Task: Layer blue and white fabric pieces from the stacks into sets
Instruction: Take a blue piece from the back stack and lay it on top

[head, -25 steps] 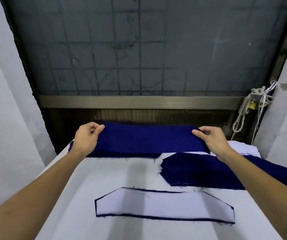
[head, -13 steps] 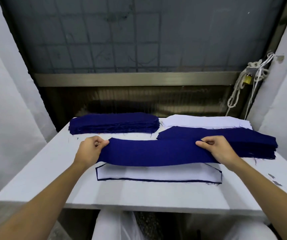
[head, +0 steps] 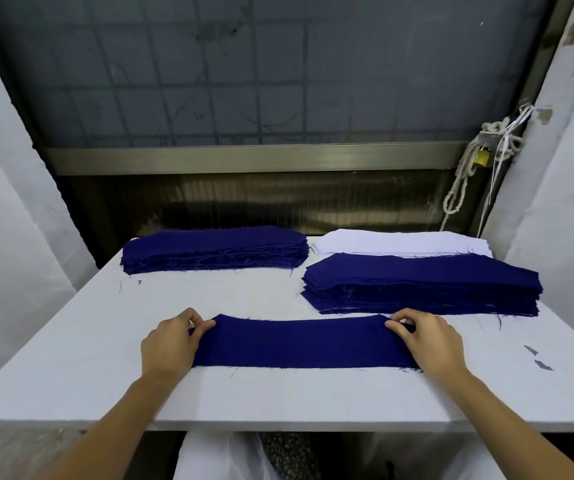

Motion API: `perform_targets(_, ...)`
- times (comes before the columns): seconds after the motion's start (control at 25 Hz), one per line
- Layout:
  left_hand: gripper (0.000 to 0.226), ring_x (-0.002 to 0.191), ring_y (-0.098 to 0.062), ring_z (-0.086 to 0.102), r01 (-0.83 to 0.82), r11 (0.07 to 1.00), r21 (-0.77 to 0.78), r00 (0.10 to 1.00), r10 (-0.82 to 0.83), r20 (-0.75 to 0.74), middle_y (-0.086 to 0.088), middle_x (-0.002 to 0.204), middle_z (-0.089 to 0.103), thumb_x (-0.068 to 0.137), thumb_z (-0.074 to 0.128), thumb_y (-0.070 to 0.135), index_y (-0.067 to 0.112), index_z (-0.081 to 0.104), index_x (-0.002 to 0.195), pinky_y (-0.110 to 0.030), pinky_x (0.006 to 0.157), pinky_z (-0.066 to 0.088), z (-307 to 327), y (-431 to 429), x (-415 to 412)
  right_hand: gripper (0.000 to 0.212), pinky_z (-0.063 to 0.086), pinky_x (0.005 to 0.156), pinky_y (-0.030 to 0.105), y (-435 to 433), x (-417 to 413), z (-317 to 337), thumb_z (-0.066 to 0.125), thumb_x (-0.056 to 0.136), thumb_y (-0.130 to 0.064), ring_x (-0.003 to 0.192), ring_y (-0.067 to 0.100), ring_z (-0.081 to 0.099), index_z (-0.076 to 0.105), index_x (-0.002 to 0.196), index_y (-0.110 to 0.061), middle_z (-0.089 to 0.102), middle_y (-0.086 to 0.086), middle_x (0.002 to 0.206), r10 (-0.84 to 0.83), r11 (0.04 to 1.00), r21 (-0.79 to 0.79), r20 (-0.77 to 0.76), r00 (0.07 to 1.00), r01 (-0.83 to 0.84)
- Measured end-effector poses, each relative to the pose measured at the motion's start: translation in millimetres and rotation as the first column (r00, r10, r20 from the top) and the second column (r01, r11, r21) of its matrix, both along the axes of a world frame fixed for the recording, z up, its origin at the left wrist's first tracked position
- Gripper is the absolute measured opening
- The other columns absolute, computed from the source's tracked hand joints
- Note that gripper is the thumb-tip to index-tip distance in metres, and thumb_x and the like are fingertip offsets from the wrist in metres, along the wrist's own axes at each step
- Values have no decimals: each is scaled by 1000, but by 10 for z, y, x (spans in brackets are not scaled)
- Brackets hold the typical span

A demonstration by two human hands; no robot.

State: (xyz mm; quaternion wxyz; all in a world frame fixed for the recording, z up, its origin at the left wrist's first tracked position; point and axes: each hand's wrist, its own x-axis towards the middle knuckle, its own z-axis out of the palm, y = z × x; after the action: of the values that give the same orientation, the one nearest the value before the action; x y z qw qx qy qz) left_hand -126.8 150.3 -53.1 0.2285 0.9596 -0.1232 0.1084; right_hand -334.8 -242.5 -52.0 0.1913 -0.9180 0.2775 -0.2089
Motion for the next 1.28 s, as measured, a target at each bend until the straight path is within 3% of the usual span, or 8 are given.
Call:
perform_targets(0.2,37,66,-11,59,-35,998,-47,999,35,0,15,73,62,91,56,68,34,55,76,-28,55,42,-44,1,17,14,38,50,22,33,1,-12,61,94,-54,70,5,58,66,98,-41,66,-20,87,-16,990,-141,-38,999,11)
perform_targets(0.36,35,68,-9,58,-32,997,-64,999,33,16,16,75,61,90,54,70,35,57,84,-29,56,47,-72,18,17,23,44,55,22,44,7,-74,60,94,-53,94,5,53,66,107,-35,52,-19,100,-5,977,-214,-43,999,-4)
perform_targets(0.6,38,88,-14,51,100,995,1,985,-100,140,13,89,55,87,61,68,32,59,94,-35,79,48,-124,-1,51,45,47,81,27,30,32,-113,58,90,-64,100,12,53,65,115,-27,66,-12,103,18,973,-226,-84,996,-37)
perform_targets(0.84,47,79,-12,51,144,990,-1,989,-144,25,17,78,54,83,46,77,32,55,74,-35,76,45,-79,20,37,29,41,77,27,30,8,-57,63,94,-50,90,11,49,67,105,-23,59,-15,91,129,984,-115,-76,989,-137)
perform_targets(0.92,41,75,-9,55,162,985,-63,986,-163,-14,14,75,58,88,57,69,31,55,72,-34,72,47,-60,21,22,12,38,67,24,58,-41,-2,65,93,-39,85,11,52,60,94,-28,57,-15,86,174,984,-32,-22,984,-175)
perform_targets(1.0,29,71,-9,63,197,956,-217,968,-224,-108,11,74,67,90,68,54,31,60,75,-31,66,52,-43,44,-2,15,40,60,22,82,-86,39,66,92,-30,78,9,56,52,89,-36,57,-13,84,187,980,60,22,982,-188)
perform_targets(1.16,17,79,-12,69,277,895,-351,890,-377,-259,6,85,74,98,68,24,32,71,84,-28,73,52,158,159,21,39,55,73,32,68,-204,114,63,96,-14,91,8,64,40,102,-44,62,-15,99,254,941,200,117,960,-274)
perform_targets(1.28,20,81,-13,70,301,867,-397,872,-419,-254,4,87,75,98,67,12,28,75,87,-18,72,51,503,60,100,40,52,78,22,-90,-251,291,62,97,-12,101,1,61,41,107,-44,61,-19,104,268,942,146,214,939,-302)
